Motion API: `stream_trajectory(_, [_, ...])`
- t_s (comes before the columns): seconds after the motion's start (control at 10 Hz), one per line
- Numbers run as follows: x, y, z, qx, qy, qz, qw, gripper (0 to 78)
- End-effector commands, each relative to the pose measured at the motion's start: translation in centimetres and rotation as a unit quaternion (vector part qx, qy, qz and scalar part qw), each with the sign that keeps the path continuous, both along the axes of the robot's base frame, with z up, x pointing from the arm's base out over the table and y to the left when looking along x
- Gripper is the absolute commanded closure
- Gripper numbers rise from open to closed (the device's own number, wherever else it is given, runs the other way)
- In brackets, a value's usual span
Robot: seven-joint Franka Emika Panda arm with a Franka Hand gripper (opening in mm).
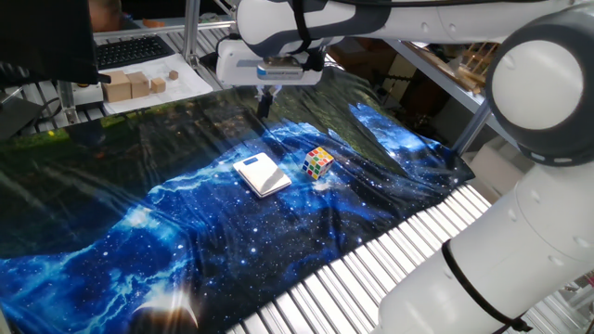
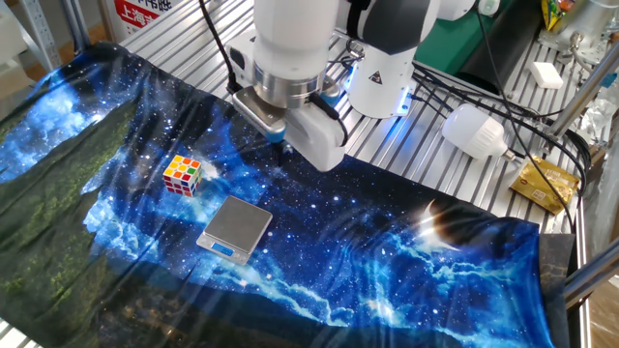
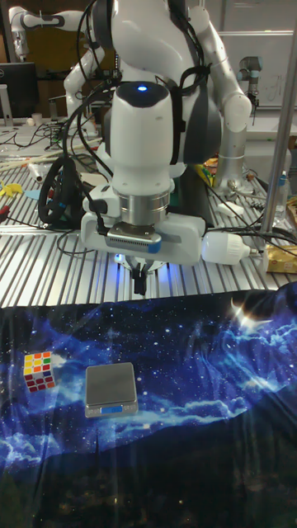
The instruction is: Place the block on the scale
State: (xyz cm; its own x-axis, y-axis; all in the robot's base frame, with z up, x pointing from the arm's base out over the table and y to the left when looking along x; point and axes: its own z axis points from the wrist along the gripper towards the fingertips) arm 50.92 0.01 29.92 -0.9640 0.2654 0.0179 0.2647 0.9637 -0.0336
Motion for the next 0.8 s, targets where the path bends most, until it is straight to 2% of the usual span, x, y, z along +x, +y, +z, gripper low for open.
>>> stream_trajectory(0.1, [1.7,-1.4,0.1,0.003,0.0,0.013,0.9999,77.6])
stream_trajectory(0.3, [2.2,-2.7,-0.1,0.003,0.0,0.023,0.9997,77.6])
stream_trajectory(0.7, [2.3,-3.8,-0.3,0.003,0.0,0.029,0.9996,77.6])
stream_trajectory(0.8, [2.7,-4.0,-0.2,0.003,0.0,0.027,0.9996,77.6])
